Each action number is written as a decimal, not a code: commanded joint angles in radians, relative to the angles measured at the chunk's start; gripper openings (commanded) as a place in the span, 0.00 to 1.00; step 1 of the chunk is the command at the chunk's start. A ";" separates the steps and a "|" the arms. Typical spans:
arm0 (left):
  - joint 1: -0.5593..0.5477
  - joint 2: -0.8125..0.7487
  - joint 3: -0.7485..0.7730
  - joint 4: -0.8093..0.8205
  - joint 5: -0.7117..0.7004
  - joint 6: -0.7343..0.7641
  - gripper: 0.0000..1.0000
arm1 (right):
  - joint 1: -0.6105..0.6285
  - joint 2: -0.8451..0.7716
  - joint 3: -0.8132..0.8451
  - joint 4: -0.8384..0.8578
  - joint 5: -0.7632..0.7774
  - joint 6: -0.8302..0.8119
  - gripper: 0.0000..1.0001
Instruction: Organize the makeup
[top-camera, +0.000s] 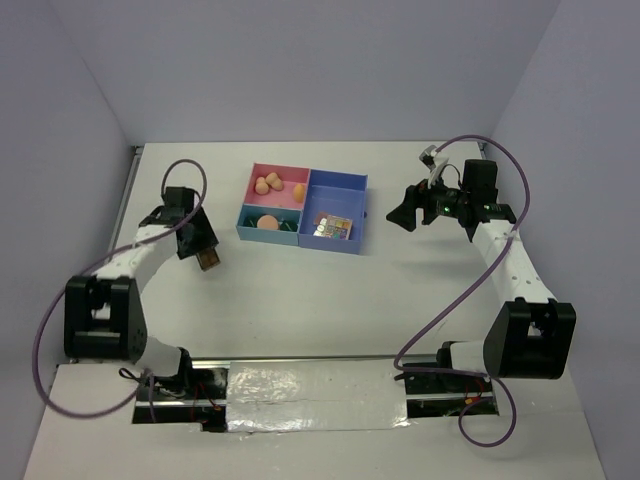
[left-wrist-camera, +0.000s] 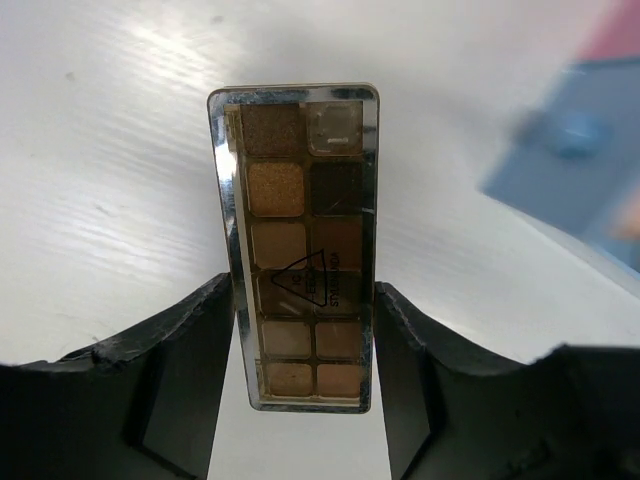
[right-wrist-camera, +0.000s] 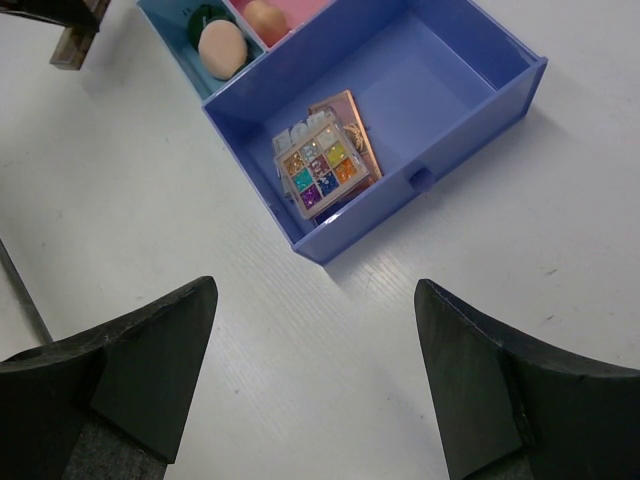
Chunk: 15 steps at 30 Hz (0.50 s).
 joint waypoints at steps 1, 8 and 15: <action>-0.025 -0.180 -0.055 0.088 0.191 0.078 0.00 | 0.002 -0.018 0.029 0.024 0.002 -0.006 0.87; -0.119 -0.368 -0.163 0.295 0.491 0.170 0.00 | 0.002 -0.001 0.041 0.023 -0.015 0.004 0.87; -0.327 -0.175 -0.077 0.514 0.604 0.143 0.00 | 0.002 -0.018 0.032 0.024 -0.017 0.001 0.87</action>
